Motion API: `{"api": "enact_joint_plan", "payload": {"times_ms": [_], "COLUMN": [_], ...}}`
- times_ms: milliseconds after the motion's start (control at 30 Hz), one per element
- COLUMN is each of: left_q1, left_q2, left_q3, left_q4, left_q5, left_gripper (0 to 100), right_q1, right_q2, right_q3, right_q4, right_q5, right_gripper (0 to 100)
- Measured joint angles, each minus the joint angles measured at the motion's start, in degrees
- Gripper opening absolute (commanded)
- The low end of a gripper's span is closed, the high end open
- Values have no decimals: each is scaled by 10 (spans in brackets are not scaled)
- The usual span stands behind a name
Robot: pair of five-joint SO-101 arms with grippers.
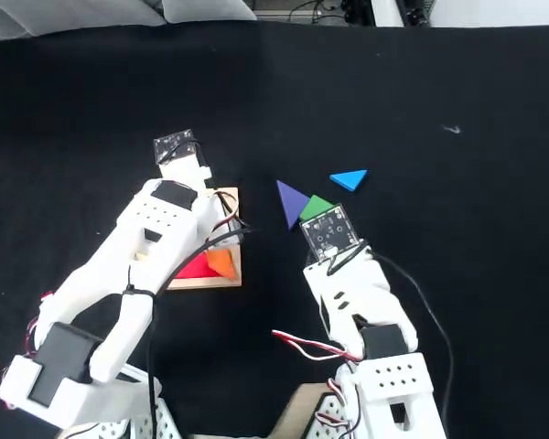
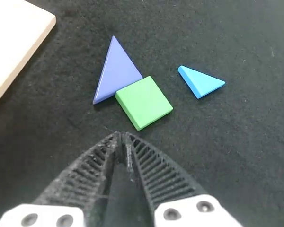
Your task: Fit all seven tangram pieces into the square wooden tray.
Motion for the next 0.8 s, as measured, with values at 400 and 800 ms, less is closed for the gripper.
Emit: {"api": "enact_joint_plan", "payload": {"times_ms": [400, 800], "left_q1": [-15, -15], "left_q2": [20, 87], "left_q3": [0, -25], "left_q4": [-11, -57], "left_q5": [-86, -88], "left_gripper": [243, 245], "right_q1": [0, -4], "right_q2": [0, 0], "right_q3": [0, 0], "right_q4": [0, 0], "right_q5": [0, 0], "right_gripper": [12, 12]}}
